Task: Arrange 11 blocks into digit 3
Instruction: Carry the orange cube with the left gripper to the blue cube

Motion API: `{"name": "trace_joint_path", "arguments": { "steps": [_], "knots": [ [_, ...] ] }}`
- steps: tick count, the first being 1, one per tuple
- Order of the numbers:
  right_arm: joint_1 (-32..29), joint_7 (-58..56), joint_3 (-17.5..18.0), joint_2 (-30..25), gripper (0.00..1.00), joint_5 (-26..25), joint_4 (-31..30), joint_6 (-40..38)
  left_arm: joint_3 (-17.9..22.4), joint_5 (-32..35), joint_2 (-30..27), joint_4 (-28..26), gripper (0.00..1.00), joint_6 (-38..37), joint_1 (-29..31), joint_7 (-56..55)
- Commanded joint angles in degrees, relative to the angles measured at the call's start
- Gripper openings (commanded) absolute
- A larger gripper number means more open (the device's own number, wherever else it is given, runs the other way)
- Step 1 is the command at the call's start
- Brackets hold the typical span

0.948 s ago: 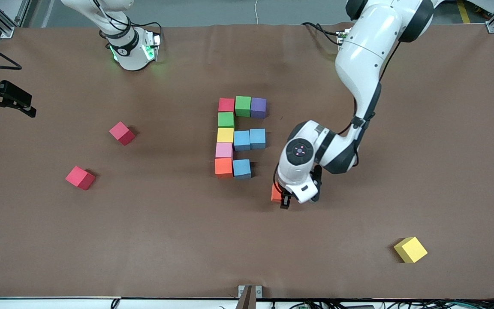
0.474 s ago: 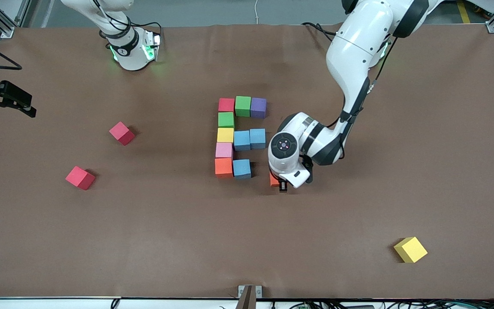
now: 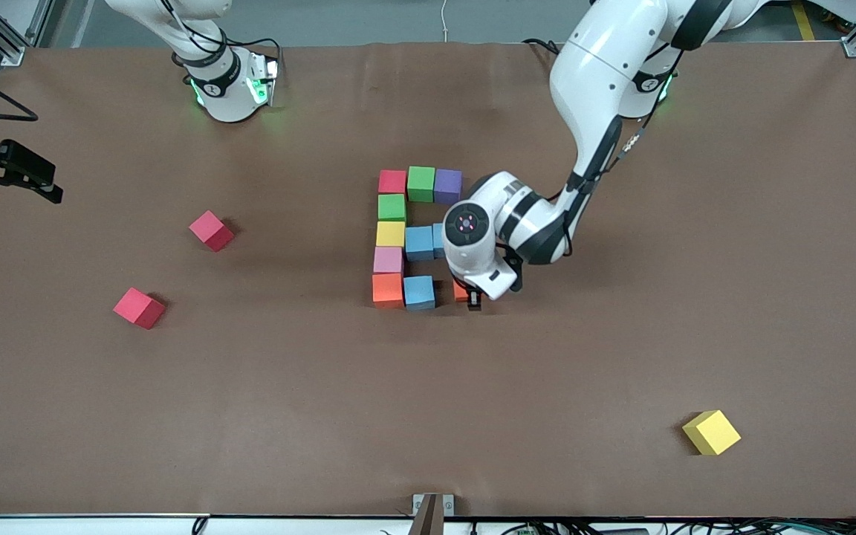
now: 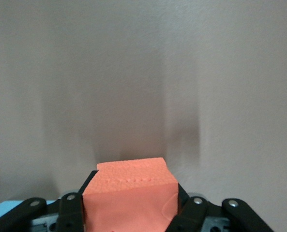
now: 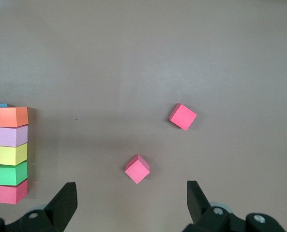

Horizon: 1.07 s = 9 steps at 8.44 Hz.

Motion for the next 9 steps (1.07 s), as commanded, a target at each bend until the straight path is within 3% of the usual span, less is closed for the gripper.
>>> {"name": "trace_joint_path", "arguments": {
  "steps": [1,4,9],
  "knots": [
    [0.15,-0.51,0.05,-0.07,1.00,-0.71,-0.15,-0.31,0.43,-0.49,-3.01,-3.11,0.29,4.11,-0.37,-0.31],
    [0.06,-0.51,0.05,-0.07,1.00,-0.71,-0.15,-0.31,0.87,0.38,-0.20,-1.08,0.29,9.13,-0.37,-1.27],
    [-0.11,-0.52,0.05,-0.07,1.00,-0.80,-0.07,-0.31,0.96,3.19,3.06,1.29,0.29,9.93,-2.21,-1.89]
  ]
}}
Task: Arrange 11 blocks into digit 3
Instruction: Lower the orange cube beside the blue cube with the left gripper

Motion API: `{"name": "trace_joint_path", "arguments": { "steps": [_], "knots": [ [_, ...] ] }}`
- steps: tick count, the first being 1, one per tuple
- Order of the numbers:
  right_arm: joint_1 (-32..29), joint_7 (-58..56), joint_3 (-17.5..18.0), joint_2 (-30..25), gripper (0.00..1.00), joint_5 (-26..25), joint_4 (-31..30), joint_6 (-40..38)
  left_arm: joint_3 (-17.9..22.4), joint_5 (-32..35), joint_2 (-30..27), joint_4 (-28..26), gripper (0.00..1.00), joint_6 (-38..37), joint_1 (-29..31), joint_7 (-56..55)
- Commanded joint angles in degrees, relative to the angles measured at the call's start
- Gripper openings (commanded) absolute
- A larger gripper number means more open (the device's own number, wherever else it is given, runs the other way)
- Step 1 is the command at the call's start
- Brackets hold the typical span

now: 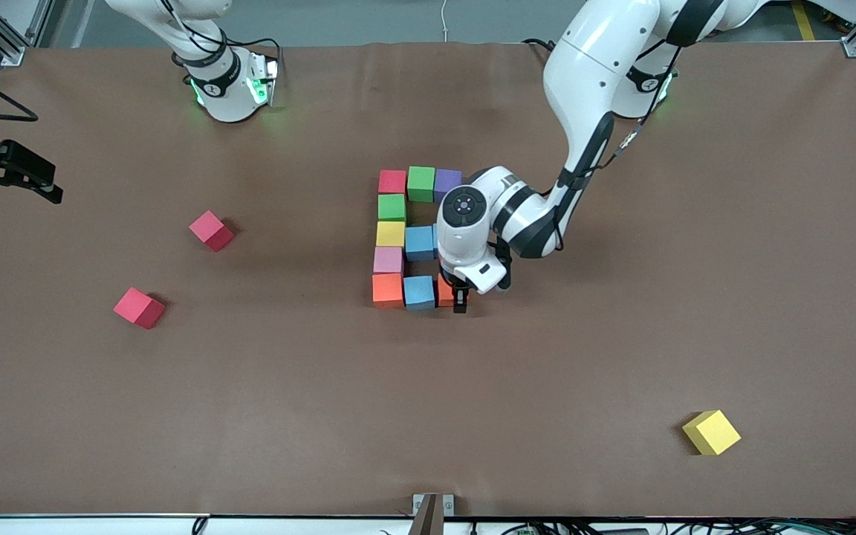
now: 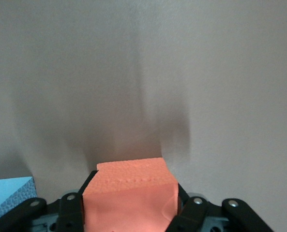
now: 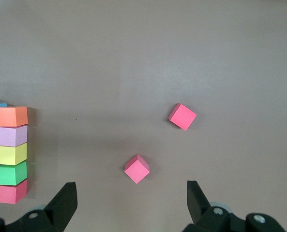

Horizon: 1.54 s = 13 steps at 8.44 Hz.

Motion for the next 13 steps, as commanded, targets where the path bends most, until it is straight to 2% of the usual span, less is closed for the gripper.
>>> {"name": "trace_joint_path", "arguments": {
  "steps": [1,5,6,7,8,9,12,13],
  "knots": [
    [-0.03,-0.50,0.10,-0.10,1.00,-1.00,-0.06,-0.31,0.45,1.11,1.19,1.34,0.29,1.44,-0.97,-0.98],
    [-0.11,-0.50,0.10,-0.19,1.00,-1.00,-0.06,-0.31,0.62,1.20,2.50,3.36,0.29,1.89,-0.88,-0.72],
    [-0.11,-0.50,0.10,-0.10,1.00,-1.00,-0.06,-0.31,0.62,1.20,3.12,4.15,0.32,1.81,-0.88,-0.63],
    [-0.11,-0.59,0.10,-0.10,1.00,-1.00,-0.06,-0.31,0.62,1.20,3.21,4.16,0.48,1.89,-0.97,-0.45],
    [-0.11,-0.59,0.10,-0.10,1.00,-1.00,-0.06,-0.31,0.62,1.37,3.21,4.16,0.79,1.81,-0.97,-0.28],
    [-0.11,-0.59,0.10,-0.10,1.00,-1.00,-0.15,-0.31,0.53,2.16,3.13,4.16,0.98,1.81,-0.89,-0.28],
    [-0.20,-1.03,0.10,-0.10,1.00,-1.00,-0.06,-0.31,0.45,2.60,0.41,3.89,1.00,0.76,-0.27,-0.37],
    [-0.12,-1.03,0.10,-0.10,1.00,-1.00,-0.15,-0.40,0.27,2.60,-2.91,3.54,1.00,-1.86,0.25,-0.19]
  ]
}}
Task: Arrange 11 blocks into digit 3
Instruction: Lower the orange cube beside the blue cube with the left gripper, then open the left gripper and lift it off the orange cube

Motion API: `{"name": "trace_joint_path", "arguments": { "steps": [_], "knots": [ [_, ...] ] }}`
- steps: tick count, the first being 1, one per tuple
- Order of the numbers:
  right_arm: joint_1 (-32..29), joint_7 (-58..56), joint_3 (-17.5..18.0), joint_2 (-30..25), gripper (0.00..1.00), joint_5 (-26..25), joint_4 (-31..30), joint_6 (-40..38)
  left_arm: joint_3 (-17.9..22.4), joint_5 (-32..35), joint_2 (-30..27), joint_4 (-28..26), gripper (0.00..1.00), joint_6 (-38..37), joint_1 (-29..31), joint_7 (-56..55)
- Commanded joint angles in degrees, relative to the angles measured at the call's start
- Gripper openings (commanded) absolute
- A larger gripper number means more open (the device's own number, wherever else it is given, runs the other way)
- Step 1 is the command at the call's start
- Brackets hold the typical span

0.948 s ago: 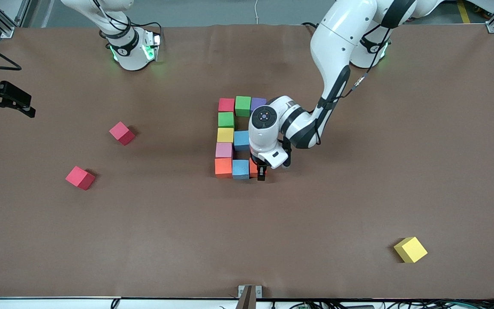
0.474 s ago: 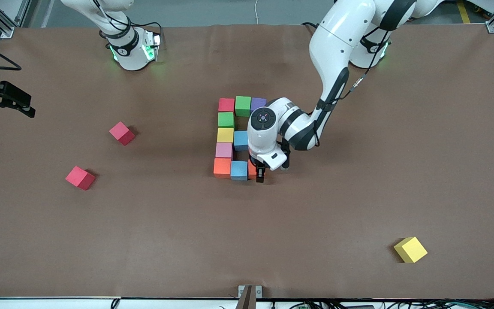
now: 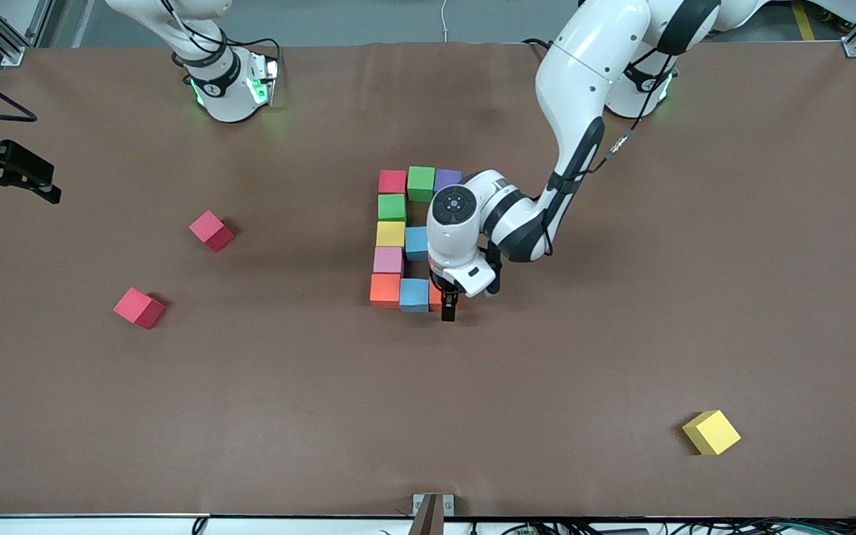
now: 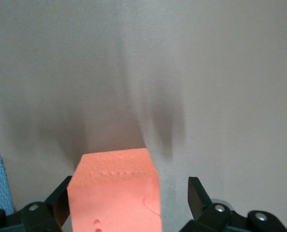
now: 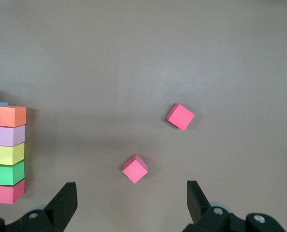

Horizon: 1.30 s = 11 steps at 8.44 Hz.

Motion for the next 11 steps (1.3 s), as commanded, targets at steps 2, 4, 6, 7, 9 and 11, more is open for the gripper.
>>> {"name": "trace_joint_path", "arguments": {
  "steps": [2,4,6,7,9,11],
  "knots": [
    [-0.02,-0.64,0.12,-0.10,1.00,-0.58,-0.14,-0.38,-0.02,1.01,-10.92,-2.91,1.00,-5.15,3.33,2.18],
    [-0.02,-0.72,0.12,-0.10,1.00,-0.58,-0.14,-0.38,-0.11,0.93,-17.70,-6.08,1.00,-5.15,8.59,8.58],
    [-0.02,-0.72,0.12,-0.10,1.00,-0.58,-0.14,-0.38,-0.37,0.49,-23.40,-9.15,1.00,-5.24,14.73,17.35],
    [-0.02,-0.64,0.12,-0.10,1.00,-0.58,-0.14,-0.38,-0.46,0.05,-25.87,-11.34,1.00,-5.24,17.38,22.80],
    [-0.02,-0.72,0.12,-0.10,1.00,-0.58,-0.14,-0.38,-0.63,-0.74,-27.91,-12.41,1.00,-5.24,22.31,35.10],
    [-0.02,-0.72,0.12,-0.10,1.00,-0.58,-0.14,-0.38,-1.33,-1.01,-30.80,-13.82,1.00,-6.90,27.66,49.41]
  ]
}}
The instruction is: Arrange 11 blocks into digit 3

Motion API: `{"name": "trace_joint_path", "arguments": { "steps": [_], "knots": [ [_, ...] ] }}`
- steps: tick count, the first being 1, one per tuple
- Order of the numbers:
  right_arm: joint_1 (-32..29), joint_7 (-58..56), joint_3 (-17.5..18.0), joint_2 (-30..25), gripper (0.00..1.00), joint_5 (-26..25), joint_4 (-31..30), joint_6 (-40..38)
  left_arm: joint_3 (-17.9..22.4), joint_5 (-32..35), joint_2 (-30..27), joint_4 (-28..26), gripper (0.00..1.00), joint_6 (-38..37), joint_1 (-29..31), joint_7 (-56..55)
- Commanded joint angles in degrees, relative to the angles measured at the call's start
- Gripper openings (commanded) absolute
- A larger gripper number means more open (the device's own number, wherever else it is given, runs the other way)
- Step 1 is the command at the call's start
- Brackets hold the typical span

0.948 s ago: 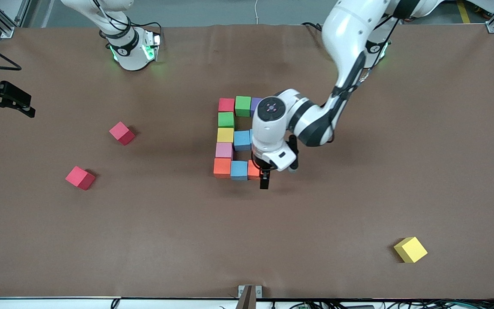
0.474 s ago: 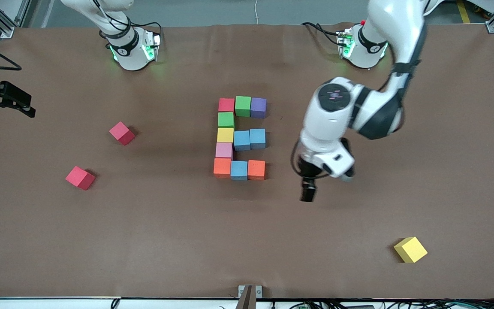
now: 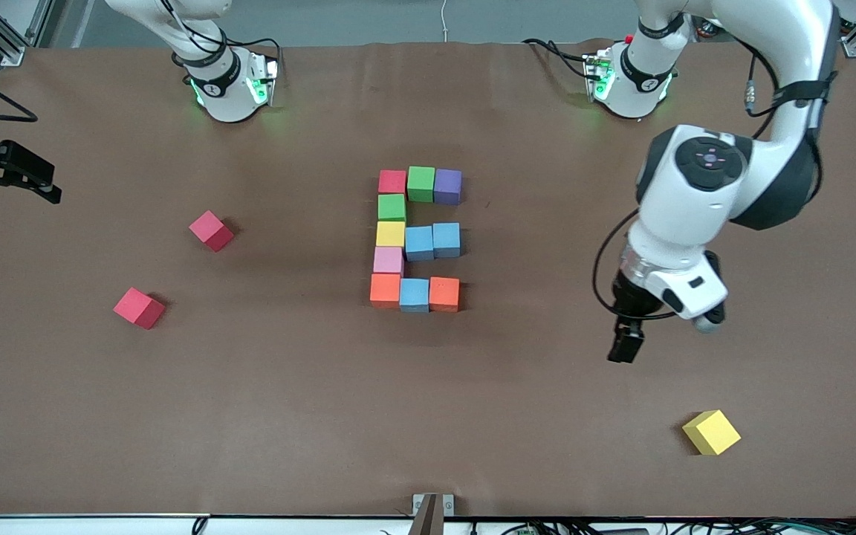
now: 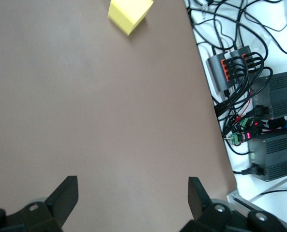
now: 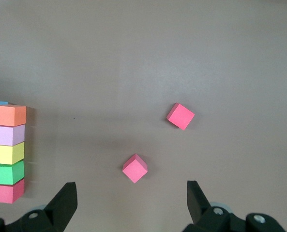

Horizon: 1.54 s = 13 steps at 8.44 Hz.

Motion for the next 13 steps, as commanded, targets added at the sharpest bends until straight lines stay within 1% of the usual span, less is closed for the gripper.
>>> {"name": "trace_joint_path", "arguments": {
  "steps": [1,3,6,7,9,10,11,12,13],
  "knots": [
    [-0.03,-0.64,0.10,-0.12,1.00,-0.55,-0.09,-0.33,-1.41,-3.15,-4.77,-2.76,1.00,-3.73,5.27,16.15],
    [-0.11,-0.64,0.10,-0.12,1.00,-0.55,-0.09,-0.33,-1.32,-6.67,-7.41,-2.76,1.00,-8.31,10.37,33.57],
    [-0.11,-0.64,0.10,-0.12,1.00,-0.55,-0.09,-0.24,-1.32,-10.54,-9.70,-2.23,1.00,-14.89,17.93,58.52],
    [-0.11,-0.64,0.10,-0.12,1.00,-0.55,-0.09,-0.24,-0.89,-10.90,-11.01,-1.97,1.00,-19.18,19.17,67.75],
    [-0.03,-0.64,0.10,-0.12,1.00,-0.55,-0.09,-0.24,1.04,-11.00,-13.56,0.39,1.00,-26.31,18.75,77.90],
    [-0.03,-0.56,0.10,-0.12,1.00,-0.55,-0.09,-0.24,1.66,-11.00,-14.97,0.93,1.00,-29.74,17.27,82.22],
    [-0.03,-0.55,0.10,-0.12,1.00,-0.55,-0.09,-0.24,5.23,-10.91,-16.89,0.84,1.00,-30.99,14.03,83.83],
    [-0.03,-0.55,0.10,-0.12,1.00,-0.55,-0.09,-0.24,6.40,-10.91,-18.83,0.84,1.00,-34.22,12.69,84.02],
    [-0.03,-0.55,0.10,-0.12,1.00,-0.55,-0.09,-0.24,6.41,-10.91,-20.67,0.84,1.00,-36.61,12.42,84.28]
  ]
}}
